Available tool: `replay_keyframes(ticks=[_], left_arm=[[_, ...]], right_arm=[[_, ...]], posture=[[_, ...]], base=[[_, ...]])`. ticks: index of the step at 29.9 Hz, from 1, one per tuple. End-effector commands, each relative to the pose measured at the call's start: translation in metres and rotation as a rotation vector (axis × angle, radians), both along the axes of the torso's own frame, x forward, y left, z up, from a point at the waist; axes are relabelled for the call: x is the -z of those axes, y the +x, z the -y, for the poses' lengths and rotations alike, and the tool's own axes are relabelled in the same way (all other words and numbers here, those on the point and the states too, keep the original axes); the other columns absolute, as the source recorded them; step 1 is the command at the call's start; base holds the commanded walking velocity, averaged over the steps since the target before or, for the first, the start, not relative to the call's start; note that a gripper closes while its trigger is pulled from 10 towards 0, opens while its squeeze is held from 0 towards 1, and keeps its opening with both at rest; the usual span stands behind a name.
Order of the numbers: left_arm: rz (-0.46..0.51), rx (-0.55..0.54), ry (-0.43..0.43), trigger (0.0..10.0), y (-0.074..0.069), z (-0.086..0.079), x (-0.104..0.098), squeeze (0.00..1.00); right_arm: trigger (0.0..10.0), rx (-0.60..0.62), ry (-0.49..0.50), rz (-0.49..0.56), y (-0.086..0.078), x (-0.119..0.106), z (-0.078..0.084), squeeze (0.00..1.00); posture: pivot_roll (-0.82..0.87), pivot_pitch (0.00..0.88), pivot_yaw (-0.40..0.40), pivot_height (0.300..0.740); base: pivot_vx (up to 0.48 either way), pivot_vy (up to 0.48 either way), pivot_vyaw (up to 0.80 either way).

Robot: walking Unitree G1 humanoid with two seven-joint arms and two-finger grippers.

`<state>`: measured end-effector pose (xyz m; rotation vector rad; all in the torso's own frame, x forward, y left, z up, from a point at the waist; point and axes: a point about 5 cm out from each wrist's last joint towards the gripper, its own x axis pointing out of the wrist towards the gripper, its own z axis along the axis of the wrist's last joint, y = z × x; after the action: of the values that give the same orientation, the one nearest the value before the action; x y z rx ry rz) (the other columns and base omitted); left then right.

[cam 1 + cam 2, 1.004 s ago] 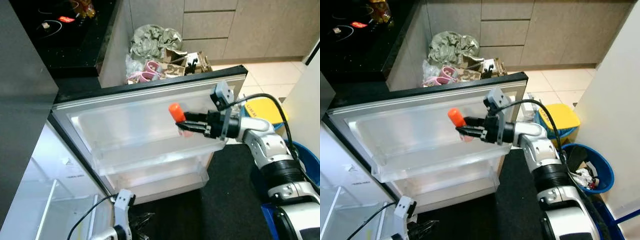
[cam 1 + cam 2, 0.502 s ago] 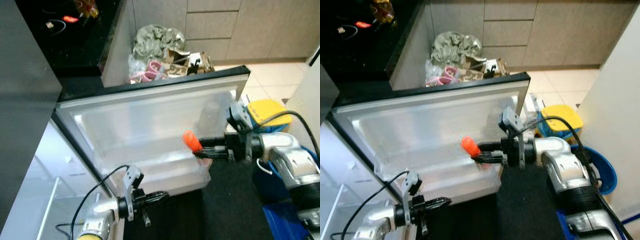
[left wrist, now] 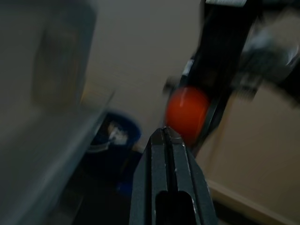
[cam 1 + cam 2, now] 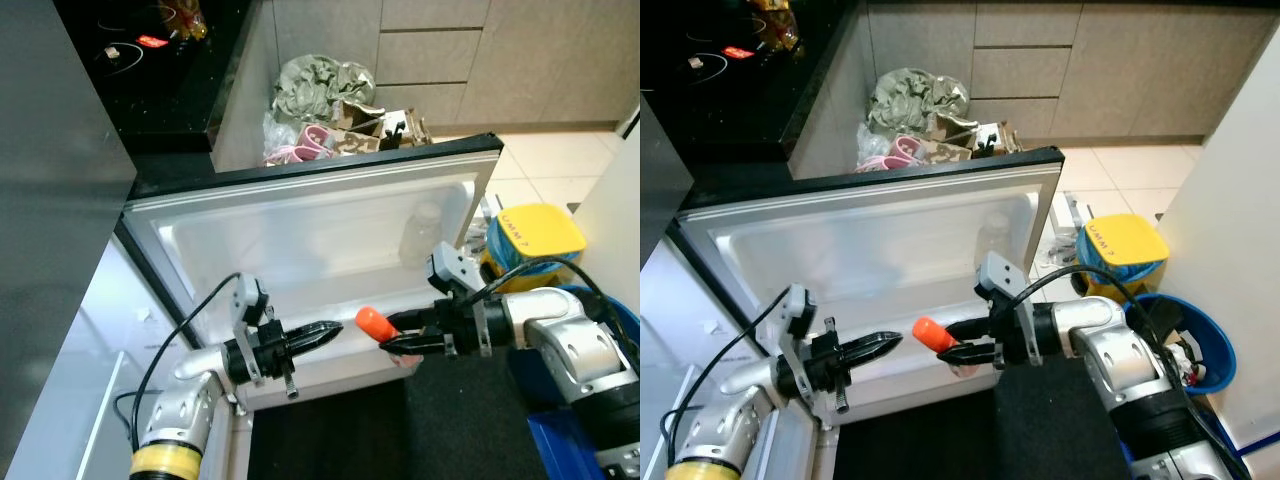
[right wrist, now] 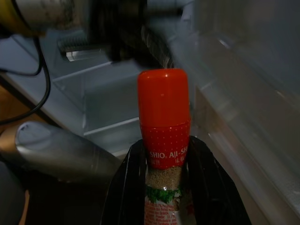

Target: Restocking fridge

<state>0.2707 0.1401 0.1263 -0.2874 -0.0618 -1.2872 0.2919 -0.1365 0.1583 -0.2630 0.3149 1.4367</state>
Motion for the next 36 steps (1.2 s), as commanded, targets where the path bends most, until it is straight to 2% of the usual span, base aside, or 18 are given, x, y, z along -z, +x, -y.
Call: replay_keyframes(ticks=[1,10,12,15,17,21,22,23,30,31,33,34,35,36], left_arm=[[-0.005,0.024,0.002,10.0,-0.006,-0.004,-0.004,0.0],[-0.07,0.098,0.053,10.0,-0.023,-0.004,0.003,0.0],[-0.07,0.098,0.053,10.0,-0.023,-0.004,0.003,0.0],[-0.086,0.123,0.074,10.0,-0.027,-0.004,0.005,0.0],[-0.111,0.147,0.121,10.0,-0.032,-0.002,0.011,0.0],[-0.133,0.132,0.112,10.0,-0.031,0.001,0.015,0.0],[-0.146,0.14,0.094,10.0,-0.032,0.003,0.016,0.78],[-0.153,0.145,0.083,10.0,-0.032,0.005,0.016,1.0],[-0.201,0.183,0.041,10.0,-0.038,0.013,0.022,1.0],[-0.218,0.177,0.007,10.0,-0.037,0.016,0.022,0.86],[-0.228,0.171,-0.014,10.0,-0.036,0.018,0.022,0.86],[-0.249,0.176,-0.059,10.0,-0.036,0.02,0.022,0.0],[-0.266,0.18,-0.093,10.0,-0.037,0.021,0.022,0.0],[-0.266,0.18,-0.093,10.0,-0.037,0.021,0.022,0.0]], right_arm=[[0.0,-0.039,-0.04,-0.03,-0.009,0.013,-0.011,0.0],[0.0,-0.021,-0.087,-0.035,-0.01,0.023,-0.018,0.0],[0.0,-0.021,-0.087,-0.035,-0.01,0.023,-0.018,0.0],[0.0,-0.011,-0.083,-0.026,-0.008,0.023,-0.019,0.0],[0.0,-0.018,-0.052,-0.02,-0.008,0.017,-0.02,0.0],[0.0,-0.048,-0.025,-0.032,-0.012,0.013,-0.022,0.0],[0.0,-0.059,-0.023,-0.039,-0.014,0.012,-0.021,0.0],[0.0,-0.063,-0.026,-0.044,-0.015,0.013,-0.02,0.0],[0.0,-0.066,-0.031,-0.049,-0.017,0.011,-0.017,0.0],[0.0,-0.068,-0.027,-0.051,-0.017,0.01,-0.016,0.0],[0.0,-0.07,-0.024,-0.053,-0.017,0.01,-0.016,0.0],[0.0,-0.072,-0.017,-0.056,-0.018,0.009,-0.015,0.0],[0.0,-0.074,-0.013,-0.058,-0.019,0.008,-0.015,0.0],[0.0,-0.074,-0.013,-0.058,-0.019,0.008,-0.015,0.0]], posture=[[-0.03,0.099,0.002,0.74],[-0.02,0.105,0.0,0.74],[-0.02,0.105,0.0,0.74],[-0.02,0.105,0.0,0.74],[-0.03,0.107,-0.004,0.74],[-0.03,0.107,-0.004,0.74],[-0.03,0.106,-0.007,0.74],[-0.03,0.106,-0.007,0.74],[-0.03,0.107,-0.004,0.74],[-0.03,0.107,-0.004,0.74],[-0.03,0.107,-0.004,0.74],[-0.03,0.107,-0.004,0.74],[-0.03,0.107,-0.004,0.74],[-0.03,0.107,-0.004,0.74]], base=[[0.0,0.0,0.0],[0.0,0.0,0.0],[0.0,0.0,0.0],[0.0,0.0,0.0],[0.0,0.0,0.0],[0.0,0.0,0.0],[0.0,0.0,0.0],[0.0,0.0,0.0],[0.0,0.0,0.0],[0.0,0.0,0.0],[0.0,0.0,0.0],[0.0,0.0,0.0],[0.0,0.0,0.0],[0.0,0.0,0.0]])
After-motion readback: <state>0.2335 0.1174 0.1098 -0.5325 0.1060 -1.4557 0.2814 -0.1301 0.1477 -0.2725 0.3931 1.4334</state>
